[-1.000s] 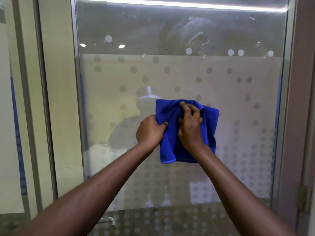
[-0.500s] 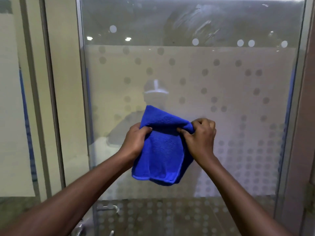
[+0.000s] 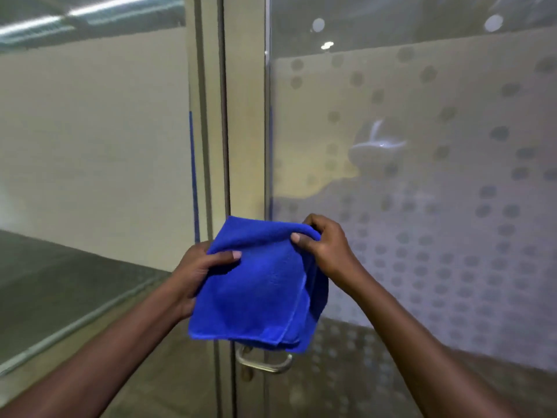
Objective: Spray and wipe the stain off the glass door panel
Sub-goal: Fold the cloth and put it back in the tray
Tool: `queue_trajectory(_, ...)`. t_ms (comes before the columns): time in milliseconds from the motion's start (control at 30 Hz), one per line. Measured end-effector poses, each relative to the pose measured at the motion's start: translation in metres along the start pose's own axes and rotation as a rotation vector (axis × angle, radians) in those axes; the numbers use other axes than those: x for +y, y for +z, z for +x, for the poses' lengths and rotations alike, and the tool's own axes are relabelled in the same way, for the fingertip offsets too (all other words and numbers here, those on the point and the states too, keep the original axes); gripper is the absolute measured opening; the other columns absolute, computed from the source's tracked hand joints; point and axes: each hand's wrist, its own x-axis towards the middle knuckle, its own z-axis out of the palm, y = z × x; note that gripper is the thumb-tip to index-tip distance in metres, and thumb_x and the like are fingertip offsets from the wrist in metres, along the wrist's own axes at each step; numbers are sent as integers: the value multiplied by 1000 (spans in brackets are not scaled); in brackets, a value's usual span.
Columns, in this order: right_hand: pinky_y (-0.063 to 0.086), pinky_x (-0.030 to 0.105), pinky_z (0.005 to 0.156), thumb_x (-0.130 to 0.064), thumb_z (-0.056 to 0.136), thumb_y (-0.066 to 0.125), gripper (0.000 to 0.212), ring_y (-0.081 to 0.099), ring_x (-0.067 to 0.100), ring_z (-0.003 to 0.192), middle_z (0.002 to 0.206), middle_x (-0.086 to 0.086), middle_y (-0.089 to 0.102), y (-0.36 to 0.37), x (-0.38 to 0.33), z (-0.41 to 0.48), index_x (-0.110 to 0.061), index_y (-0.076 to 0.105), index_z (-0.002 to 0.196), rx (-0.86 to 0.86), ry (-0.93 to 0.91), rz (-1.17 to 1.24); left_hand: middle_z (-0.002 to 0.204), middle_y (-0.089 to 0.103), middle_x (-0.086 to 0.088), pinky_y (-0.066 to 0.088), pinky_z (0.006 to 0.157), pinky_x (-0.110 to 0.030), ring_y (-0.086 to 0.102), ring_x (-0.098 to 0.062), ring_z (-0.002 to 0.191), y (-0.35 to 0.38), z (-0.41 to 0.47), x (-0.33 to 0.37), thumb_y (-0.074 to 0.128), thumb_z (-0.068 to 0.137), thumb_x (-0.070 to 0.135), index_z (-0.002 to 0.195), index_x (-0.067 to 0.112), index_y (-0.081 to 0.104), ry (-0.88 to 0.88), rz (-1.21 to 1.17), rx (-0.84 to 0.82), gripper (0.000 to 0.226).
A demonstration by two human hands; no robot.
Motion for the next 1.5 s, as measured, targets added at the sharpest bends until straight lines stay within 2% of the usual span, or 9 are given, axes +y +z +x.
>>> queue_trajectory(100, 36, 22, 57, -21, 76, 66, 16, 48, 7, 60, 62, -9, 52, 39, -15, 9, -16, 53, 69, -224, -11, 145, 109, 72, -11, 58, 69, -37, 70, -30, 89, -41, -21, 16, 79, 62, 12, 122, 24, 58, 73, 48, 85, 65)
queue_trajectory(200, 37, 19, 57, -19, 76, 68, 17, 50, 9, 62, 62, -11, 54, 74, -31, 13, -22, 55, 66, -354, -37, 221, 123, 69, -5, 53, 85, -39, 67, -29, 104, -83, -42, 39, 81, 59, 22, 129, 29, 60, 40, 91, 48, 73)
queue_trajectory(400, 38, 18, 54, -12, 72, 69, 24, 49, 6, 57, 58, -13, 54, 149, -73, 6, -27, 58, 58, -480, -108, 318, 97, 63, -10, 52, 66, -30, 64, -23, 81, -149, -101, 71, 82, 59, 18, 104, 12, 61, -44, 178, 25, 50)
queue_trajectory(533, 40, 27, 61, -10, 67, 73, 14, 54, 16, 65, 67, 2, 58, 185, -101, -5, -15, 61, 62, -552, -118, 367, 103, 64, -17, 54, 76, -35, 65, -28, 90, -183, -147, 89, 82, 56, 16, 115, -5, 57, -25, 238, 109, 68)
queue_trajectory(833, 42, 31, 66, -4, 53, 75, 27, 56, 19, 70, 74, 1, 61, 242, -166, -35, -26, 61, 55, -656, -177, 342, 66, 56, 0, 45, 53, -20, 56, -12, 60, -216, -242, 130, 81, 55, 13, 70, 18, 59, -3, 433, 129, 28)
queue_trajectory(933, 43, 27, 63, -1, 44, 75, 33, 54, 16, 68, 74, 2, 59, 260, -183, -44, -25, 53, 43, -699, -179, 310, 59, 47, 3, 31, 50, -23, 44, -11, 57, -222, -268, 140, 86, 49, 30, 62, 20, 52, -22, 773, 244, 38)
queue_trajectory(1133, 25, 34, 60, 3, 37, 59, 39, 35, 25, 65, 67, 35, 43, 307, -215, -61, -16, 25, 46, -795, -249, 262, 53, 47, 11, 28, 55, -30, 43, -8, 53, -246, -326, 158, 84, 42, 50, 61, 14, 53, 53, 1085, 479, 52)
queue_trajectory(1333, 28, 28, 52, -10, 56, 61, 25, 43, 7, 55, 55, -6, 45, 358, -249, -78, -21, 39, 55, -827, -324, 191, 57, 52, 11, 34, 53, -28, 45, -2, 51, -271, -387, 164, 80, 59, 39, 68, 14, 51, 134, 1106, 740, 39)
queue_trajectory(1500, 40, 28, 56, -15, 83, 66, 18, 53, 11, 63, 69, -5, 58, 415, -263, -96, -21, 56, 71, -798, -267, 247, 86, 58, -2, 50, 54, -19, 58, 4, 62, -290, -437, 159, 69, 89, 11, 98, 24, 46, 166, 903, 933, 28)
